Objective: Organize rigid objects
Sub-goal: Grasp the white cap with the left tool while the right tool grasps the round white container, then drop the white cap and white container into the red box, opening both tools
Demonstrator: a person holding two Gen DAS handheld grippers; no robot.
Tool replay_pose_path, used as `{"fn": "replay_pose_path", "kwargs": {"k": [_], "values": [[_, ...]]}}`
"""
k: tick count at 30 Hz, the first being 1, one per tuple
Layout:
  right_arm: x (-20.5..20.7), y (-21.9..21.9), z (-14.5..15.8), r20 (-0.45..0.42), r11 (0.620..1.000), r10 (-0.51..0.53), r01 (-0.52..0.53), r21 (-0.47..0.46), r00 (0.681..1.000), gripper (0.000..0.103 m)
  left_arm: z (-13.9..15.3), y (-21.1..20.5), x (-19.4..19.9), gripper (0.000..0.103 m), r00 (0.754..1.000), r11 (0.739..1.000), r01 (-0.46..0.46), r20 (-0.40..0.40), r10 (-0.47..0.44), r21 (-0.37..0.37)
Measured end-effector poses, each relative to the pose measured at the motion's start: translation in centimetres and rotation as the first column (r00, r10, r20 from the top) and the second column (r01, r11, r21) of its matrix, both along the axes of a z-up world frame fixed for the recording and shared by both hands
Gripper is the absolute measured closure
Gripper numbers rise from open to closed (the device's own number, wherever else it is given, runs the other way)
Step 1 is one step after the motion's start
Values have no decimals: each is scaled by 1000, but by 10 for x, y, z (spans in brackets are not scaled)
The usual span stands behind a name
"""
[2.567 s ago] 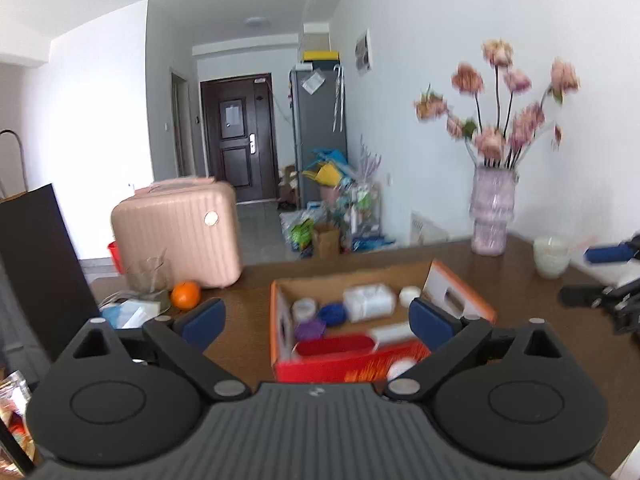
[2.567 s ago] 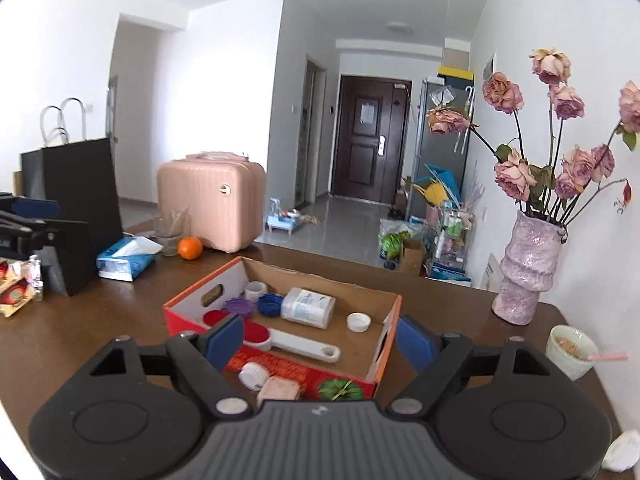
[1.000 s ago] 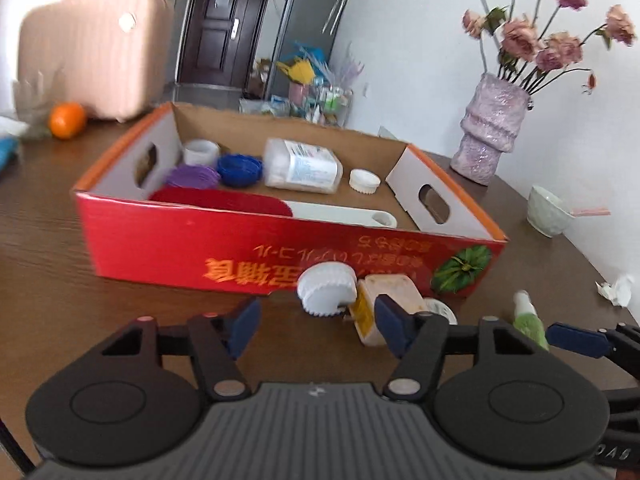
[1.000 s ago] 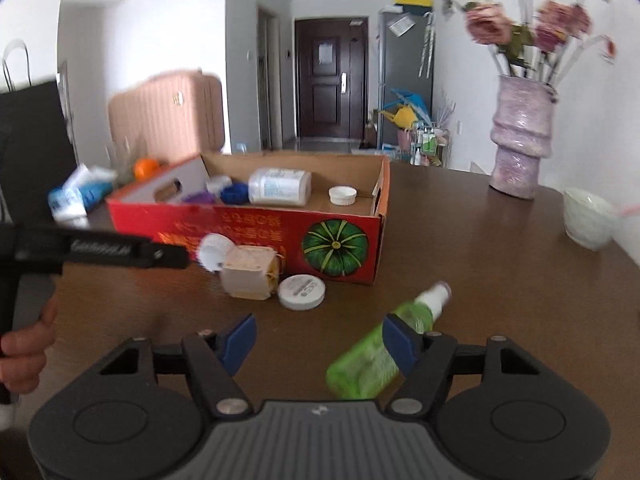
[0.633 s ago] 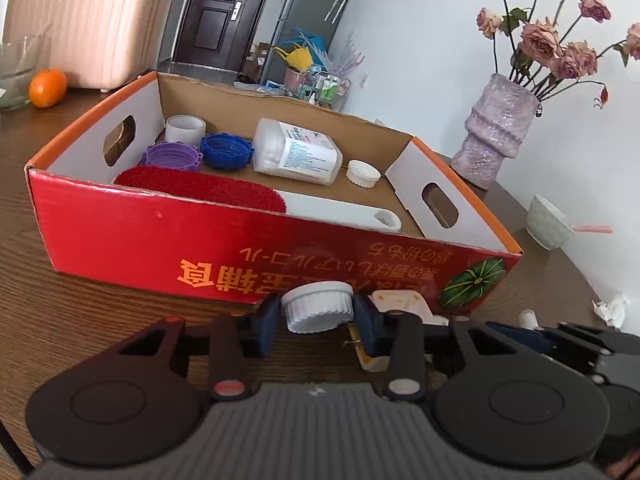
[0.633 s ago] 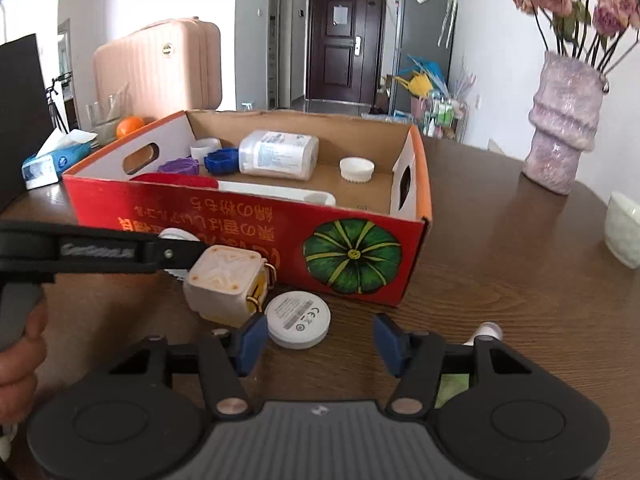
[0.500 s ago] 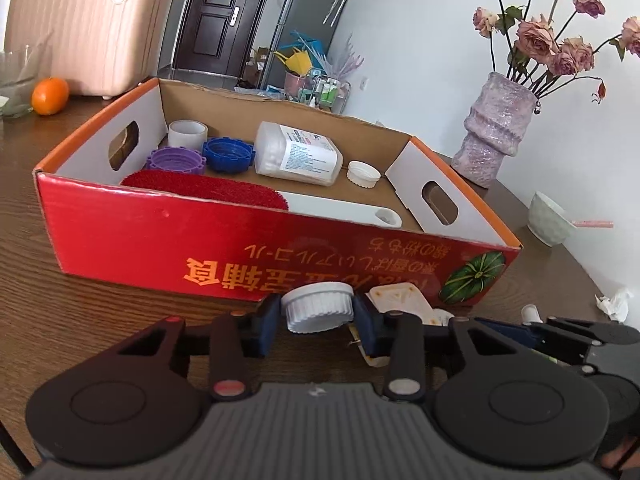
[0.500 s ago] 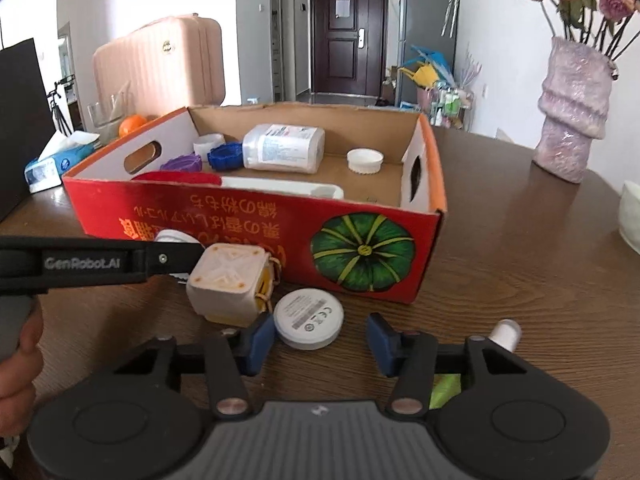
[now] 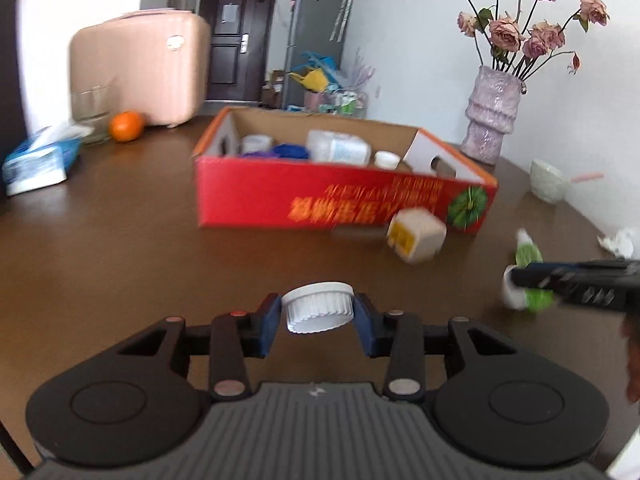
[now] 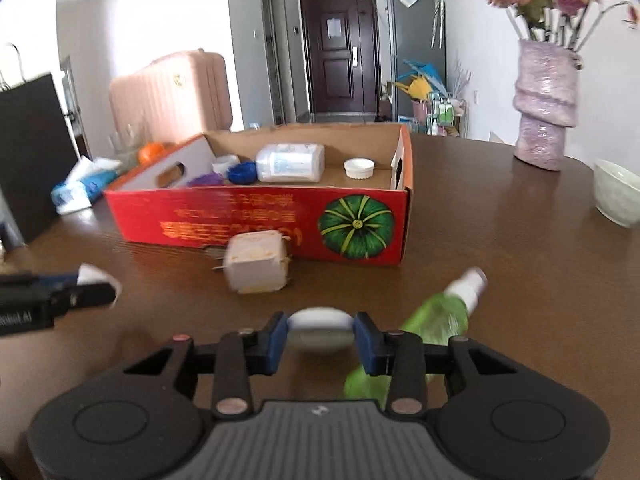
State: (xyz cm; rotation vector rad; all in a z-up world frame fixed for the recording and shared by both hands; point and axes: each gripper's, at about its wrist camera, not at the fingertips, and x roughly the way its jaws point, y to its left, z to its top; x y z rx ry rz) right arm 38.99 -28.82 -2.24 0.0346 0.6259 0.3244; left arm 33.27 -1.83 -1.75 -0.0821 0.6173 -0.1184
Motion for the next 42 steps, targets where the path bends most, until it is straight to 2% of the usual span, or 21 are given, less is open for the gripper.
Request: {"fn": "replay_pose_path", "kwargs": {"k": [1,8,10,13,14,15,17,26,28,30,35,39,42], "values": [[-13,-2,2,6,1000,3,-3,15,1000,87,1,2,-13,63,1000,1000,-5,-2,5,10],[-72,-6,4,10,1000,-4,4,28,1000,88,4,6,-67,63,998,999,-53,-24,53,7],[-87,-4,0,56,999,-39,39,12,998,84,4,-1,-76,63,998,998,-60,-16,61,15],[-105,-1,-8,69,998,-51,53,-27,996,74,6,-11,-89,63,999,999,-33,0,33,26],[-111,-1,-11,81,998,-47,50,-28,996,69,5,-13,-92,63,1000,999,-21,3,21,26],[-113,-1,-12,88,998,-46,49,-32,995,58,6,-16,-94,63,1000,999,-14,3,14,30],[-113,0,-16,88,996,-59,64,-56,994,52,6,-19,-94,63,1000,999,-10,4,10,37],[-80,16,-24,44,991,-60,65,-113,997,53,3,-16,-93,63,1000,999,-23,5,23,39],[-75,19,-26,38,991,-58,62,-121,998,55,1,-15,-91,63,1000,999,-25,2,25,37],[-73,20,-28,32,991,-65,68,-112,997,65,1,-14,-90,63,1000,999,-21,-1,21,39],[-78,21,-25,28,995,-46,49,-91,999,65,2,-12,-82,63,1000,1000,2,-5,-2,18],[-78,19,-14,50,997,-40,43,-61,998,65,12,-16,-59,63,999,999,38,29,-38,20],[-64,16,1,77,999,-35,38,-26,996,65,29,-11,-24,63,995,997,76,65,-74,-27]]}}
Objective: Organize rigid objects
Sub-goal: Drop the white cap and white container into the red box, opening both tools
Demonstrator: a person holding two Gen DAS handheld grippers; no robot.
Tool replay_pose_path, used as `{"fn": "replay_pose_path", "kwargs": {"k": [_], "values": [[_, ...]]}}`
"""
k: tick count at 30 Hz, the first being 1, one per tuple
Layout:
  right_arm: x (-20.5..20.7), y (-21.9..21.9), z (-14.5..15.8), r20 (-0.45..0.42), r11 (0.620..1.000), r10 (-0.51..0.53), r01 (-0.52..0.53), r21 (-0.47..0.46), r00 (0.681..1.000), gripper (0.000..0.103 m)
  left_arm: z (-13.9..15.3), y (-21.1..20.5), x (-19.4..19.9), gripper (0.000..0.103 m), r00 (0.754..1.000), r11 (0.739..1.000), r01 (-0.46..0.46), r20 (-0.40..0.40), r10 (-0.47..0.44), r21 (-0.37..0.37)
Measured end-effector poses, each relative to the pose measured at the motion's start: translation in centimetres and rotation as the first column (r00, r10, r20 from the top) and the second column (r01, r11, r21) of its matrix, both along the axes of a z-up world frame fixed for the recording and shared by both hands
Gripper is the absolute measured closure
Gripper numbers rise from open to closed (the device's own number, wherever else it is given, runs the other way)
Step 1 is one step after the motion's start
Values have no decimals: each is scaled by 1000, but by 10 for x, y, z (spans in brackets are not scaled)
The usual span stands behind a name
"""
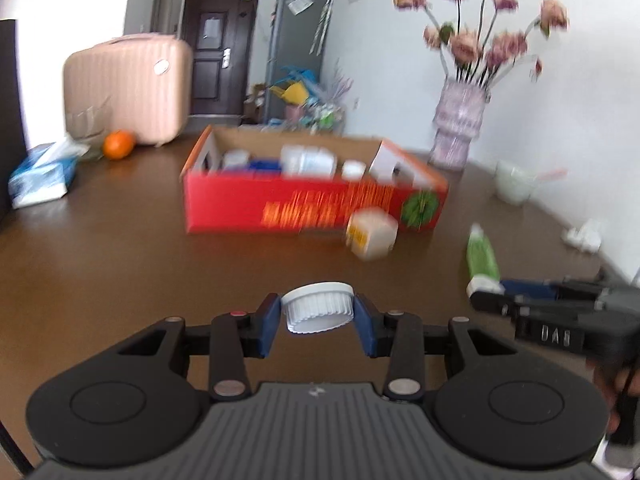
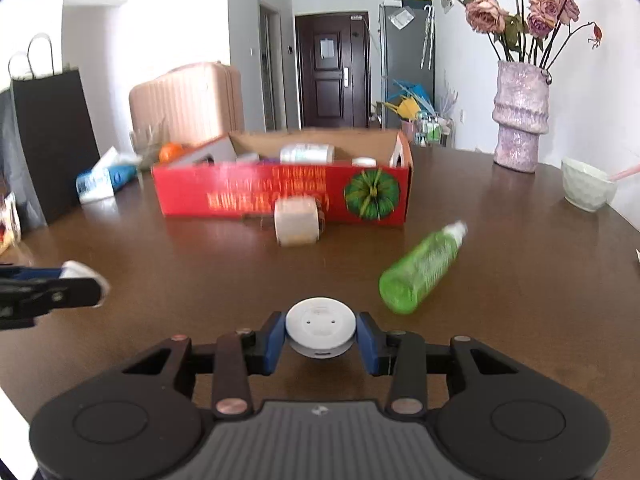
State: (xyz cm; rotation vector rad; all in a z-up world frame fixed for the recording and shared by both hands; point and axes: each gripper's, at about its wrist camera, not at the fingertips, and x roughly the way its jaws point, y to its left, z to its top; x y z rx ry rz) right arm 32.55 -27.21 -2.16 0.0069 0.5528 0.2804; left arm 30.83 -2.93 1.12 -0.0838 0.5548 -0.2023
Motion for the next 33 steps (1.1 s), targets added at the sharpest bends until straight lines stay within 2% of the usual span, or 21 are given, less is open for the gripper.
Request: {"fn": "replay_pose_path", "kwargs": {"k": [3,6,8,9,11,13,15,16,18,22,24,31,33], "values": [[29,1,23,66,1000,17,-18,16,998,65,21,3,51,63,998,999,35,46,-35,1],[79,4,49,96,997,56,-61,46,994,65,34,4,109,63,998,999,32,58,-34,21],[120,12,61,84,997,70,-73,35,994,65,38,6,154,63,999,1000,23,41,-24,20],[143,18,66,71,996,86,-88,25,994,65,37,9,182,63,1000,1000,14,6,-14,12],[192,33,71,17,991,130,-131,27,991,65,30,14,227,63,996,999,27,-79,-29,-30],[242,43,69,-66,985,156,-150,89,986,65,18,25,273,63,976,995,29,-214,-49,-95],[289,51,60,-169,984,147,-128,121,974,65,12,28,296,63,965,991,35,-254,-67,-127],[305,53,55,-213,985,142,-116,132,967,65,10,28,306,63,964,993,33,-259,-62,-115],[332,57,43,-279,984,125,-83,158,952,65,4,28,316,62,961,995,21,-273,-47,-98],[356,62,24,-341,977,120,-49,208,932,63,-3,32,315,43,959,991,42,-273,-76,-128],[356,63,23,-355,974,126,-48,219,926,62,-1,35,310,41,964,992,35,-257,-64,-118],[311,41,64,-262,976,142,-92,195,954,62,40,56,273,38,981,998,-47,-193,38,-43],[284,30,81,-220,981,158,-128,145,963,55,54,59,249,37,985,998,-66,-157,65,-4]]}}
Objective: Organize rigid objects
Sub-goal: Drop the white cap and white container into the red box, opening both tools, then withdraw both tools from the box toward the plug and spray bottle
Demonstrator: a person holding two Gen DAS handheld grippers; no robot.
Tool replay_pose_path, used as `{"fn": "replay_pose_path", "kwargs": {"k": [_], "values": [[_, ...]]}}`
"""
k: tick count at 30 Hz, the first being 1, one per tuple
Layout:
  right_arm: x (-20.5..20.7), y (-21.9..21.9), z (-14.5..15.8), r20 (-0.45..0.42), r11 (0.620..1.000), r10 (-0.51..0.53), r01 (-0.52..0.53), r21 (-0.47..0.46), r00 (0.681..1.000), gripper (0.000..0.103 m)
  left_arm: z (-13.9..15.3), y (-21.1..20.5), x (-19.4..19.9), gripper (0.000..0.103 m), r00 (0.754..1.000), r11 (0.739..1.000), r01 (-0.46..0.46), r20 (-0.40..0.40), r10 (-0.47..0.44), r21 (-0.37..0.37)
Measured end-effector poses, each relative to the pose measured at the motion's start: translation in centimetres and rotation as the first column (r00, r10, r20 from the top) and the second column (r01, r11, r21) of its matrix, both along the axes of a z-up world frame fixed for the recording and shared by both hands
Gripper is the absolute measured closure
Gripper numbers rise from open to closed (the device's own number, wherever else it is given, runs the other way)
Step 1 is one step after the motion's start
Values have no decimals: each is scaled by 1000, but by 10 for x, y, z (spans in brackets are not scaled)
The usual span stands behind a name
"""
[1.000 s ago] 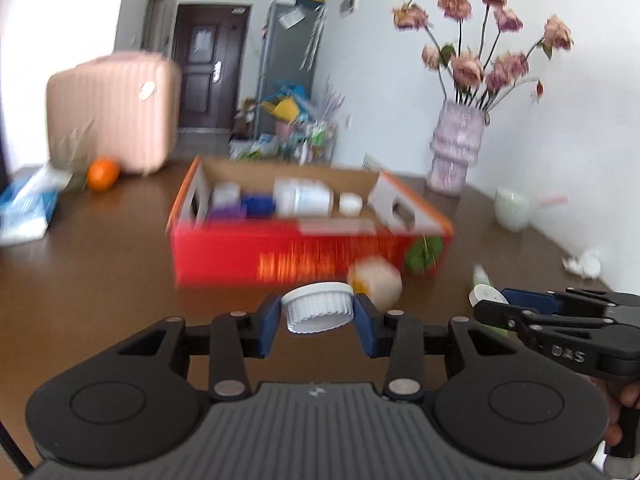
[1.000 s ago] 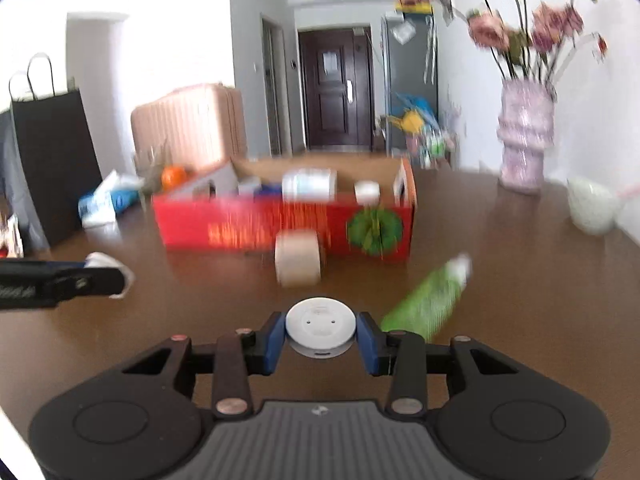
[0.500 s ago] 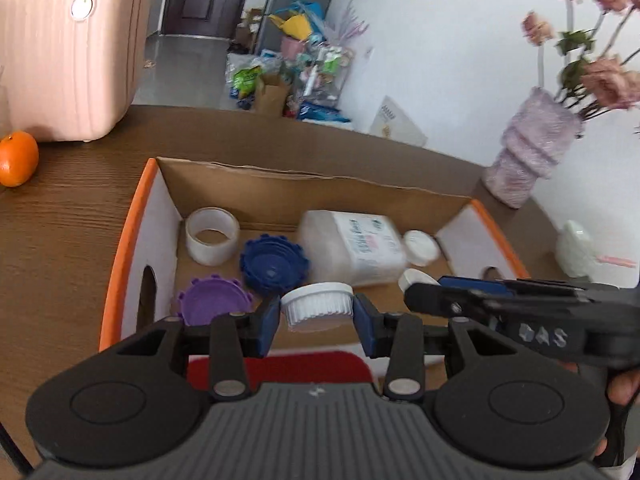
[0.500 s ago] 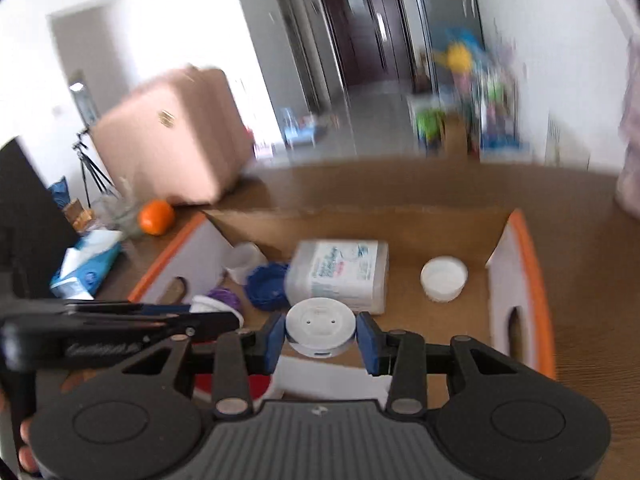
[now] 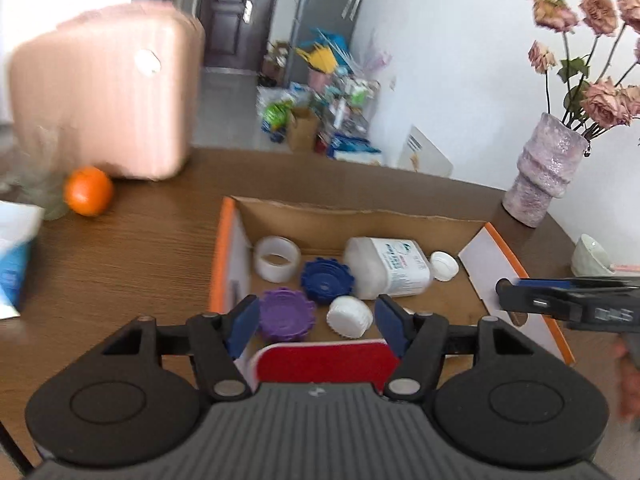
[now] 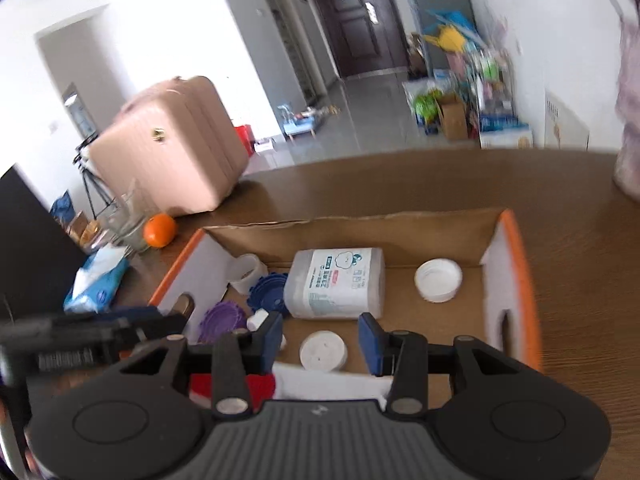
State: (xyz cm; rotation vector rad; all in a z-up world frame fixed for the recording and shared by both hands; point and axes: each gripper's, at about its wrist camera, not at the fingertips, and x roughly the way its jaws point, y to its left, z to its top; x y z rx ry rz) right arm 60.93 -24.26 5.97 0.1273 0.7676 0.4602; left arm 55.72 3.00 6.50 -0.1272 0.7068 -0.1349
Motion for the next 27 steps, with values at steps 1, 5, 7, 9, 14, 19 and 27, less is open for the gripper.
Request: {"fn": "replay_pose_path", "kwargs": {"k": [1,5,7,9,14,19,27], "values": [[-14,-5,7,24,1000,12,-11,-28,1000,53,6,0,-13,36,1000,1000,-4,16,3,18],[-73,-27,29,123,992,40,-25,-122,992,51,28,-3,-76,31,995,995,-30,97,21,90],[-109,-39,37,187,988,32,-4,-153,982,49,34,-6,-114,30,989,992,-58,145,41,117],[-142,-51,42,249,987,14,26,-158,969,44,36,-11,-153,26,979,988,-83,197,56,132],[-231,-66,32,393,983,-25,95,-158,919,40,23,-23,-245,21,958,986,-148,258,123,77],[-307,-57,-3,427,976,-23,113,-188,904,35,-8,-42,-321,16,961,993,-122,251,119,-6],[-374,-58,-45,394,969,-19,113,-217,919,30,-43,-72,-362,15,982,998,-44,182,37,33]]}}
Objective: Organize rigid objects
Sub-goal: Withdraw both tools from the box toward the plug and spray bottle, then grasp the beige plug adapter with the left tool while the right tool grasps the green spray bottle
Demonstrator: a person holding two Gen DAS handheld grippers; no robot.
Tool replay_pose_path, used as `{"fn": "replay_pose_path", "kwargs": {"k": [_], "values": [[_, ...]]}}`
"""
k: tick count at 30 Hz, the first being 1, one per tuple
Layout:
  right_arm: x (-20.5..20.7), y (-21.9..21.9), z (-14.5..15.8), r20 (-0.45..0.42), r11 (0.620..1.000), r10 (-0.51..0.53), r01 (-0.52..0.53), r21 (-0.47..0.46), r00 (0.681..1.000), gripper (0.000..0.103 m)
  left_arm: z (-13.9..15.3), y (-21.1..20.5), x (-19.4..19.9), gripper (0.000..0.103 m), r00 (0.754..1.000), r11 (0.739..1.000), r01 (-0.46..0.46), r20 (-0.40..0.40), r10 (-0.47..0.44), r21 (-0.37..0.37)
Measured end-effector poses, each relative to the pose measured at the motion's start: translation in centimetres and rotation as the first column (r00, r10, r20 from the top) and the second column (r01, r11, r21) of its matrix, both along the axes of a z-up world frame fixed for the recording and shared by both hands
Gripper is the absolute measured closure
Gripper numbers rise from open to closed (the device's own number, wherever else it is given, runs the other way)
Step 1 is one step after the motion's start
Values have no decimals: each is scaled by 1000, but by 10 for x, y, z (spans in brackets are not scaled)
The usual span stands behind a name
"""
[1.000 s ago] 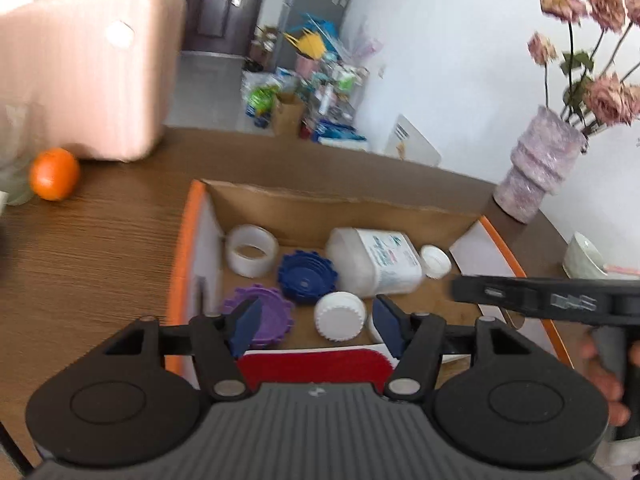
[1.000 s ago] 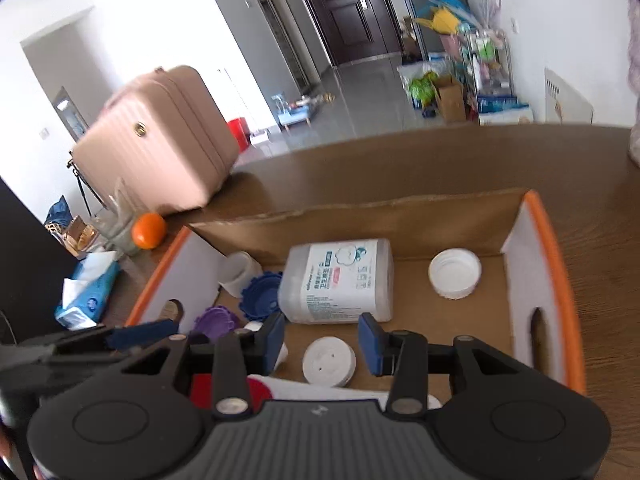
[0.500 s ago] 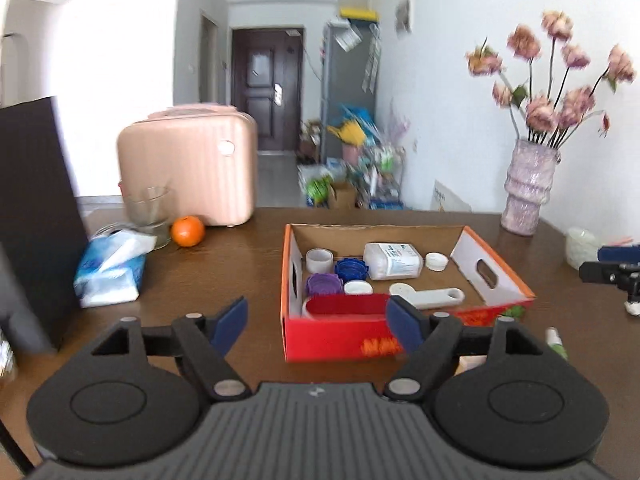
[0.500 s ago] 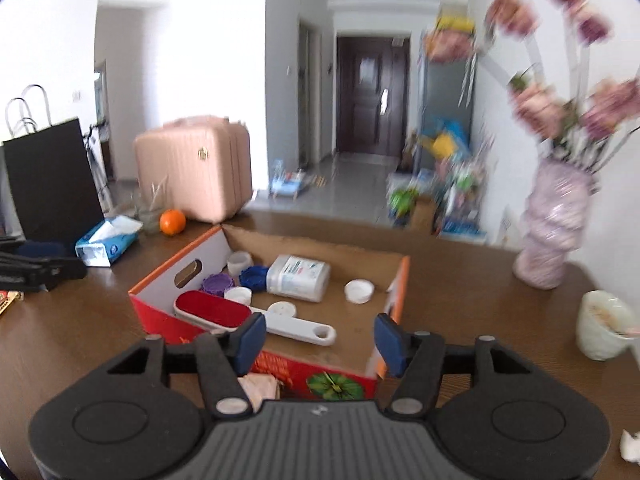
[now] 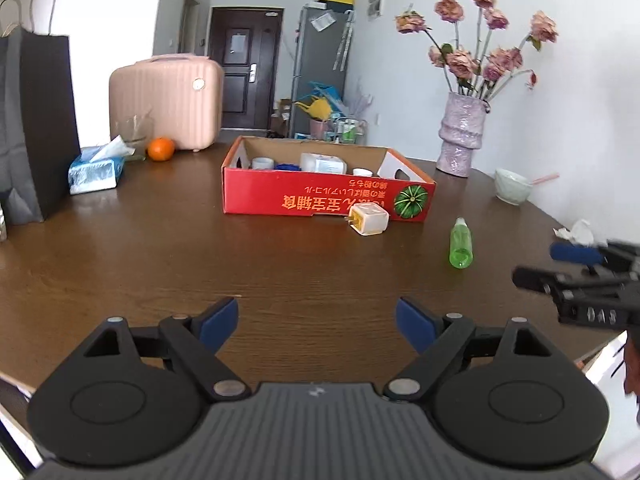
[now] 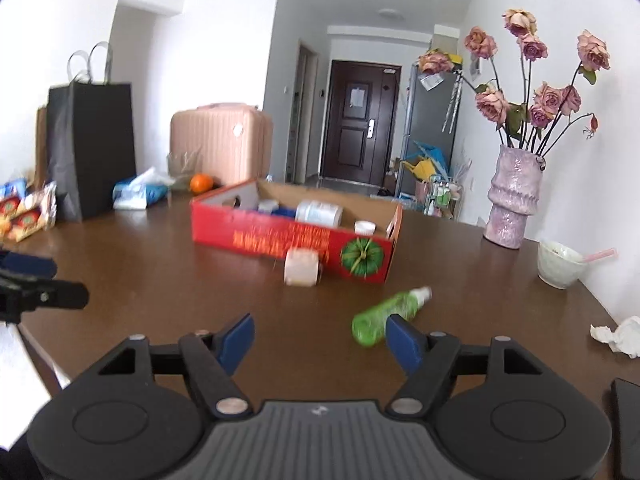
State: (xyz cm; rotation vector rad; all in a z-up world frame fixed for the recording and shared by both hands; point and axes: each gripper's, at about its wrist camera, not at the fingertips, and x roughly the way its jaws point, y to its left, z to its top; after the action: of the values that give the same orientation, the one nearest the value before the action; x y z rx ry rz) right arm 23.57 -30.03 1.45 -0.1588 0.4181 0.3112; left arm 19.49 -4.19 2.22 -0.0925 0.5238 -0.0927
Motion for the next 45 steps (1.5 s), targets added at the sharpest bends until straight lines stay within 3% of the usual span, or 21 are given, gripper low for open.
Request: {"fn": "replay_pose_path", "kwargs": {"k": [3,7,11,17,24,30,32,34,39,42,45], "values": [[-5,-5,-5,-27,999,-17,18,30,1000,29,1,-1,3,15,1000,999,4,-9,-5,-41],[-5,-7,-12,-47,998,-33,35,48,998,29,0,-7,10,14,1000,1000,13,-8,-13,-15],[7,-13,-19,-75,996,-56,62,71,996,29,-7,-10,28,11,1000,999,19,-23,-20,-51],[71,-34,-25,-214,961,-61,115,252,975,31,-14,-29,96,10,998,997,66,-16,-66,-35],[146,-31,-36,-248,955,-132,190,227,960,41,-38,-64,205,10,969,964,246,-24,-245,99],[186,-30,-53,-288,958,-182,236,165,940,43,-51,-71,265,19,943,937,333,-61,-329,102],[196,-29,-57,-294,960,-188,239,146,937,45,-54,-72,273,36,935,930,354,-71,-348,96],[201,-29,-57,-289,964,-183,229,133,940,49,-57,-72,274,41,933,933,353,-104,-345,68],[200,-31,-53,-267,977,-158,190,98,951,55,-56,-65,246,40,903,907,421,-83,-422,-23],[201,-31,-52,-259,980,-158,183,73,953,56,-54,-67,251,29,917,918,397,-54,-396,14],[204,-30,-53,-263,982,-153,177,70,953,57,-60,-70,268,32,933,937,351,-87,-348,10]]}}
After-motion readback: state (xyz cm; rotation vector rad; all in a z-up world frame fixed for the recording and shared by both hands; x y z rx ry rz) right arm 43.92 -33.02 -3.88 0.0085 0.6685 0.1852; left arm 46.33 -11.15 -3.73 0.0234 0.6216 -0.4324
